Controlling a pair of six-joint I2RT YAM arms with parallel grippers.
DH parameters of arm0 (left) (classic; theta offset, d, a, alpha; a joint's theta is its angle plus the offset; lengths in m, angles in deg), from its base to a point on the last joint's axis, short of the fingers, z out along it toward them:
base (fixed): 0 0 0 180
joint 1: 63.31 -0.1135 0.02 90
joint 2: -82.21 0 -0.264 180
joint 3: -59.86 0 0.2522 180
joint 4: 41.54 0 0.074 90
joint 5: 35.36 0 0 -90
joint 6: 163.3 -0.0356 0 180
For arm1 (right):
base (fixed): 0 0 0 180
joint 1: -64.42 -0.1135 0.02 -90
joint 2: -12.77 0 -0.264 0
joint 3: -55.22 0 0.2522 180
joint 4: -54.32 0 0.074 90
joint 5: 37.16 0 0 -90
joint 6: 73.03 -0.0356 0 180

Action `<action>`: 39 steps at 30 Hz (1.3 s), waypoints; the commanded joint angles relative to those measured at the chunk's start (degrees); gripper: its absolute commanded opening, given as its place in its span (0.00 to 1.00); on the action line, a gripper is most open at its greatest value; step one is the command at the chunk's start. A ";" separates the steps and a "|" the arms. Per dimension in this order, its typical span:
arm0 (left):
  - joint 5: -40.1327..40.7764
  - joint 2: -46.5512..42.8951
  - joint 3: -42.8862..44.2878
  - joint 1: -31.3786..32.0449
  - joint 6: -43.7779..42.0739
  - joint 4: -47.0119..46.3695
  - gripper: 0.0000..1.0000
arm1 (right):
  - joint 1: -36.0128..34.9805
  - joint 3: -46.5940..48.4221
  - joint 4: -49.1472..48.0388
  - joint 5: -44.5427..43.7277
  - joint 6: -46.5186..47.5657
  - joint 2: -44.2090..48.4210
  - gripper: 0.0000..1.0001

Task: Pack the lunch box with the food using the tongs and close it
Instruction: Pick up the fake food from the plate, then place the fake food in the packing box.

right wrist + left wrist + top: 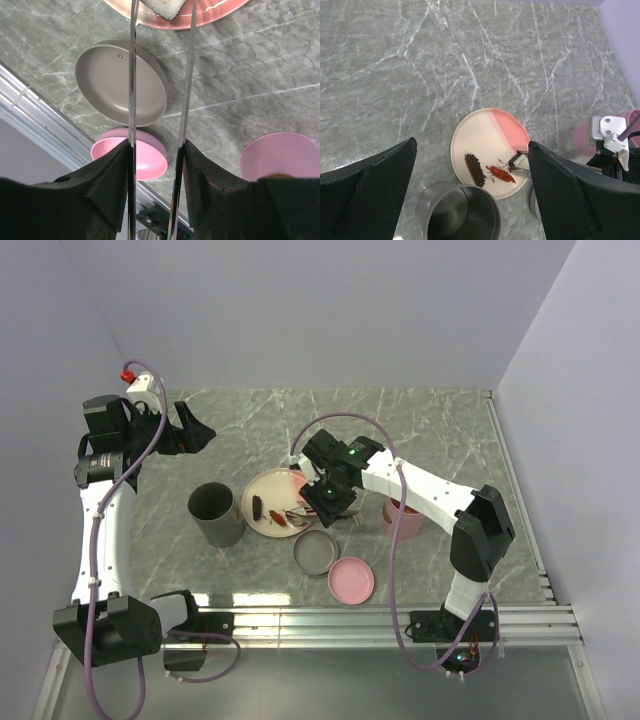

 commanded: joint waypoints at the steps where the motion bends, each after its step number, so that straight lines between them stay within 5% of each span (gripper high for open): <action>1: 0.03 -1.53 -0.08 0.17 -0.98 -1.65 0.99 | -0.35 2.65 -0.50 -1.15 0.26 0.97 0.43; 16: 0.38 -0.47 2.38 0.17 -1.16 -1.12 0.99 | 4.65 12.49 0.91 1.58 2.55 5.89 0.33; 27: 0.21 -0.12 1.95 0.17 -0.46 -2.18 1.00 | 18.45 4.77 -0.58 6.50 9.31 22.13 0.34; 39: -0.75 0.49 2.29 0.25 -0.89 -2.53 0.99 | 30.22 -7.71 1.52 1.31 12.48 41.92 0.35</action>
